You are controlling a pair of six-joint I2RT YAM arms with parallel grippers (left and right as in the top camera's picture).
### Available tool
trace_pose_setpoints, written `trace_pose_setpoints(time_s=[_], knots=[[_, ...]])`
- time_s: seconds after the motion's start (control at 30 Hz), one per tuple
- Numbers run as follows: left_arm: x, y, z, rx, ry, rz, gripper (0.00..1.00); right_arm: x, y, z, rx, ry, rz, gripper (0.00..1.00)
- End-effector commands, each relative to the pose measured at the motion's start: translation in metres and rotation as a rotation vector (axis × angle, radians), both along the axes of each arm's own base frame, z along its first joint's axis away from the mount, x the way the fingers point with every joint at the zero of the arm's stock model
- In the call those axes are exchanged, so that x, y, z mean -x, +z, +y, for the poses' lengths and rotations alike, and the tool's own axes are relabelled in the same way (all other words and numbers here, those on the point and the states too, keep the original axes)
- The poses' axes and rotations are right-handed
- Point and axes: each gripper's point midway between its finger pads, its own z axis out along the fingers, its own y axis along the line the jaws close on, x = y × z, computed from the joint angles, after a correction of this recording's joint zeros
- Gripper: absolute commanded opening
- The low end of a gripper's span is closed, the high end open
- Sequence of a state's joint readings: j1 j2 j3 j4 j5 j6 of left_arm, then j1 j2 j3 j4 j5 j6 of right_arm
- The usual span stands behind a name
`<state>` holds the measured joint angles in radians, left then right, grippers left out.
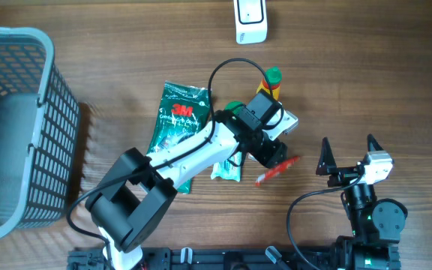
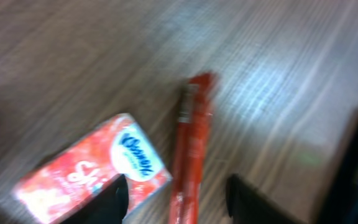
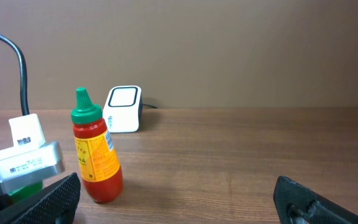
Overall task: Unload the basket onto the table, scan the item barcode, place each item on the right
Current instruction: 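Carry the red Nescafe stick out and drop it right of the box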
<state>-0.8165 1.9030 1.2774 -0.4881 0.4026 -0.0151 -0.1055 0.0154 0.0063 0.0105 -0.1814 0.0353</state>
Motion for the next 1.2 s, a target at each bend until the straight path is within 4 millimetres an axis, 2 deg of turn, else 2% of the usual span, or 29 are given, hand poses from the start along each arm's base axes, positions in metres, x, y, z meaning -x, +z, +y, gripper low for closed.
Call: trace_pose_setpoints(time_s=[0.0, 0.07, 0.17, 0.2, 0.23, 0.33, 0.4, 0.43, 0.47, 0.5, 0.57, 0.6, 0.63, 0.73, 0.8, 0.9, 1.07, 1.17], knots=[[-0.026, -0.006, 0.014, -0.100, 0.068, -0.132, 0.72, 0.000, 0.002, 0.000, 0.010, -0.005, -0.009, 1.00], [-0.044, 0.005, 0.023, -0.137, 0.121, -0.207, 0.74, 0.000, 0.001, -0.001, 0.010, -0.005, -0.008, 1.00], [-0.074, 0.043, 0.036, -0.148, 0.216, -0.350, 0.78, 0.000, 0.001, -0.001, 0.010, -0.005, -0.008, 1.00], [-0.084, 0.061, 0.041, -0.146, 0.254, -0.406, 0.80, 0.000, 0.002, -0.001, 0.010, -0.005, -0.009, 1.00], [-0.097, 0.087, 0.050, -0.143, 0.310, -0.484, 0.82, 0.000, 0.001, 0.000, 0.010, -0.005, -0.008, 1.00], [-0.120, 0.146, 0.070, -0.126, 0.453, -0.666, 0.87, 0.000, 0.002, -0.001, 0.010, -0.005, -0.009, 1.00], [-0.136, 0.198, 0.093, -0.101, 0.608, -0.825, 1.00, 0.000, 0.001, 0.000, 0.010, -0.005, -0.008, 1.00], [-0.142, 0.220, 0.106, -0.092, 0.690, -0.895, 1.00, 0.000, 0.001, 0.000, 0.010, -0.005, -0.008, 1.00], [-0.148, 0.252, 0.127, -0.094, 0.795, -0.994, 1.00, 0.000, 0.001, 0.000, 0.010, -0.005, -0.008, 1.00], [-0.150, 0.273, 0.145, -0.127, 0.853, -1.072, 1.00, 0.000, 0.002, 0.000, 0.010, -0.005, -0.009, 1.00], [-0.150, 0.294, 0.175, -0.234, 0.917, -1.166, 1.00, 0.000, 0.001, 0.000, 0.010, -0.005, -0.008, 1.00], [-0.146, 0.301, 0.204, -0.349, 0.987, -1.198, 1.00, 0.000, 0.002, -0.001, 0.010, -0.005, -0.009, 1.00], [-0.141, 0.300, 0.222, -0.436, 1.020, -1.199, 1.00, 0.000, 0.002, 0.000, 0.010, -0.005, -0.009, 1.00], [-0.120, 0.283, 0.253, -0.579, 1.059, -1.135, 0.99, 0.000, 0.001, 0.000, 0.010, -0.005, -0.008, 1.00], [-0.104, 0.269, 0.266, -0.597, 1.091, -1.064, 1.00, 0.000, 0.001, -0.001, 0.010, -0.005, -0.008, 1.00], [-0.067, 0.242, 0.296, -0.605, 1.214, -0.907, 1.00, 0.000, 0.002, 0.000, 0.010, -0.005, -0.009, 1.00], [-0.008, 0.188, 0.317, -0.684, 1.281, -0.565, 1.00, 0.000, 0.002, -0.001, 0.010, -0.005, -0.009, 1.00], [0.012, 0.169, 0.324, -0.753, 1.265, -0.470, 1.00, 0.000, 0.002, -0.001, 0.010, -0.005, -0.009, 1.00]])
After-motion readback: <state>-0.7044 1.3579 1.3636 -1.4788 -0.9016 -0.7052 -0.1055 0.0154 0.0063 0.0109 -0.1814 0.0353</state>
